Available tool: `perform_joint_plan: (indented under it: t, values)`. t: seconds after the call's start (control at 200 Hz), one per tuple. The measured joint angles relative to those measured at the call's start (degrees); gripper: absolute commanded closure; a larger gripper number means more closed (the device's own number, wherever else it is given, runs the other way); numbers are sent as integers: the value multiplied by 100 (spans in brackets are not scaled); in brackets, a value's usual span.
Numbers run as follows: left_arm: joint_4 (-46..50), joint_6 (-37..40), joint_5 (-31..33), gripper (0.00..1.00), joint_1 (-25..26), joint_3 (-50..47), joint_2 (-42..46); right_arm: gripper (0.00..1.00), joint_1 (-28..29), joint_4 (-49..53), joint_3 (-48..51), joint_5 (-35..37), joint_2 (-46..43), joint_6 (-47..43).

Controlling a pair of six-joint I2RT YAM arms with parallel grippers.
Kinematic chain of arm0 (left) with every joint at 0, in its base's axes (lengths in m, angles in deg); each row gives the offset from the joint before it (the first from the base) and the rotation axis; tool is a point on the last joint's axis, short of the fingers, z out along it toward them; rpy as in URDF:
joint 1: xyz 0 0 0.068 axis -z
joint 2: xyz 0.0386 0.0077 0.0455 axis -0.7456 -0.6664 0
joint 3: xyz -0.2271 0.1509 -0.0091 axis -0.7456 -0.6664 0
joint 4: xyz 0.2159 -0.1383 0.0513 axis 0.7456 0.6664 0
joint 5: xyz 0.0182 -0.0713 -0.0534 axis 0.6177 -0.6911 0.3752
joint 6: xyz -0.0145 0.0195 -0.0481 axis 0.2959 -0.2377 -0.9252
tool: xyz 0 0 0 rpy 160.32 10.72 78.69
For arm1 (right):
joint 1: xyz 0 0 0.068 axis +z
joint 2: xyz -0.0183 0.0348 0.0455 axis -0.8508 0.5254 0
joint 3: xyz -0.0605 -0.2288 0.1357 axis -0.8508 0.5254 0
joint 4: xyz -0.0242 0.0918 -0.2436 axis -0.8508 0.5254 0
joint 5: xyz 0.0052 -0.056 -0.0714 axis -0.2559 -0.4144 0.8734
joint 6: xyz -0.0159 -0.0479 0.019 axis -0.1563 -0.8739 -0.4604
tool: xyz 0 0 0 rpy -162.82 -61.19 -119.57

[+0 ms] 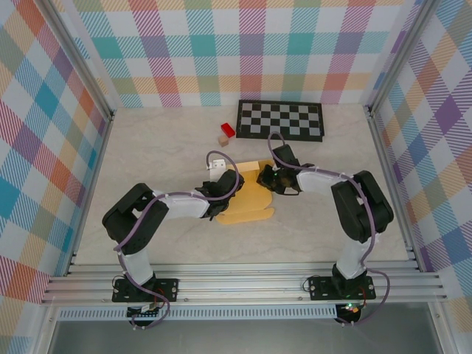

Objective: Fold the paper box

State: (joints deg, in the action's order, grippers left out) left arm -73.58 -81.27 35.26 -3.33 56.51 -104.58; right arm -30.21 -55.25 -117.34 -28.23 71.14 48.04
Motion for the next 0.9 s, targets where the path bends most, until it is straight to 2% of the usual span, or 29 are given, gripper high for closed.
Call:
perform_joint_plan:
  t: [0.275,0.415,0.5,0.595,0.705,0.9]
  values:
    - [2,37,24,100,0,-37,26,78,-428,979,-188,66,-1156,-1038]
    - [-11,96,24,100,2,-44,26,66,-1043,1394,-509,306,-1456,-2149]
    - [-70,192,22,100,4,-81,37,63,-1377,1578,-918,533,-1322,-3073]
    - [-166,317,22,100,4,-118,39,62,-1576,1631,-1340,481,-929,-4273]
    - [-199,387,22,100,4,-133,39,62,-1569,1648,-1508,83,-382,-5661]
    - [-216,494,2,100,4,-133,39,61,-1545,1705,-1346,-765,9,-7460]
